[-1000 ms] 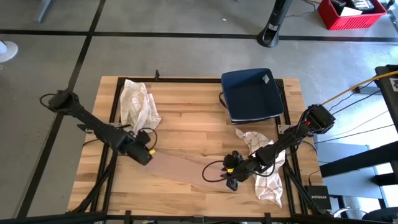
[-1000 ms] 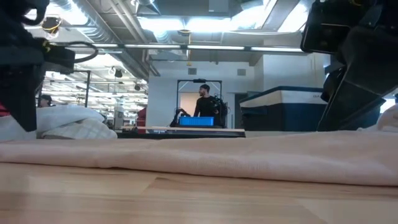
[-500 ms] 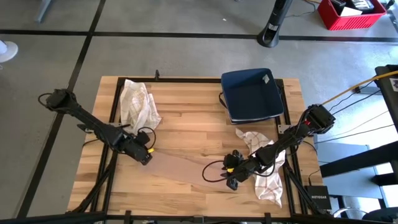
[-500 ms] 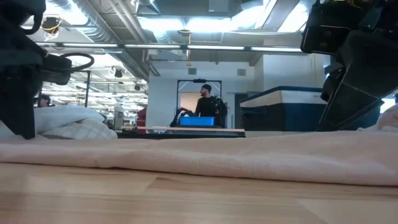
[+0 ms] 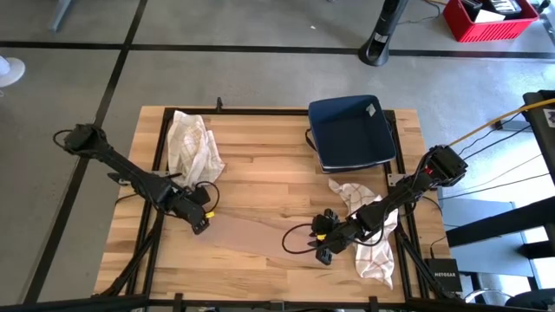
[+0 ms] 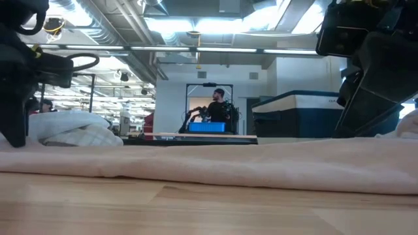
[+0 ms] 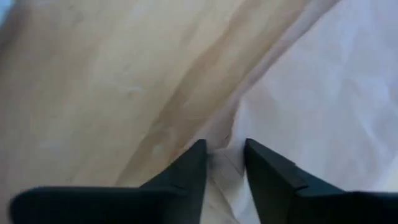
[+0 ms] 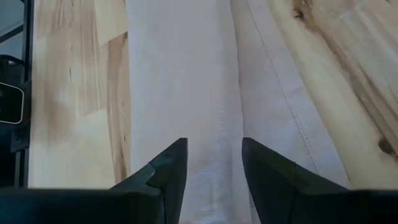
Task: Fold towel
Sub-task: Fold the pink towel
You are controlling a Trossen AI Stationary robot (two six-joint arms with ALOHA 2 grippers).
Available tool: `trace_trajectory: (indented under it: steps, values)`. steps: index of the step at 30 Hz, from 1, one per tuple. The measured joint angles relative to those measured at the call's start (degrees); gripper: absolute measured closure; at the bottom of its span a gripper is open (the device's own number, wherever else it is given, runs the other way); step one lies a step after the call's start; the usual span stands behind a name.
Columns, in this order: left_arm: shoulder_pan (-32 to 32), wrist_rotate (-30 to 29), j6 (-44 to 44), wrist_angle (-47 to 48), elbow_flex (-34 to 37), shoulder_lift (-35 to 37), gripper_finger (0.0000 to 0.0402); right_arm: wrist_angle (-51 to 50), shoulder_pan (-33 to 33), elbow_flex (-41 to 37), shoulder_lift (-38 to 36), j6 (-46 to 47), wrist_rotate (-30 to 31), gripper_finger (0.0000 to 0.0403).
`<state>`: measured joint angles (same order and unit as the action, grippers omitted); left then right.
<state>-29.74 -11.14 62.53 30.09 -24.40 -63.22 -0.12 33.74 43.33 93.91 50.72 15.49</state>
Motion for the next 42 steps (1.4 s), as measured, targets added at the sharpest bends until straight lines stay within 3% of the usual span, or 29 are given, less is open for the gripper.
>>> trace_trajectory:
  steps: [5, 7, 16, 23, 31, 34, 40, 42]
  values:
    - [0.00, 0.75, -2.01, 0.88, -0.26, 0.11, 0.0386, -0.04, 0.00, 0.00, 0.00, 0.00, 0.00, 0.0249]
    - [0.00, 0.75, -3.09, 1.56, -1.14, 0.11, 0.0396, -0.04, 0.00, 0.00, 0.00, -0.02, -0.02, 0.0249]
    - [0.00, 0.71, -7.58, 2.61, -6.30, 0.13, 0.0395, -0.37, 0.02, 0.00, 0.00, 0.15, -3.50, 0.0249]
    - [0.00, 0.72, -6.97, 2.83, -6.30, 0.11, 0.0393, -8.95, 0.03, 0.02, 0.00, 6.52, -3.58, 0.0249]
    - [0.00, 0.71, -7.02, 2.79, -6.30, 0.11, 0.0387, -2.94, 0.02, 0.02, 0.00, 4.55, -6.43, 0.0250]
    - [0.00, 0.71, -7.02, 2.77, -6.30, 0.11, 0.0387, -3.50, 0.02, 0.02, 0.02, 4.44, -6.12, 0.0269]
    - [-0.57, 0.54, -8.38, 2.84, -6.77, 0.11, 0.0387, -3.29, 0.04, 0.02, 0.20, -0.17, -5.37, 0.0382]
    - [-1.49, 0.27, -8.44, 2.73, -7.79, 0.11, 0.0387, -2.97, 0.04, 0.04, 0.21, -1.44, -4.40, 0.0392]
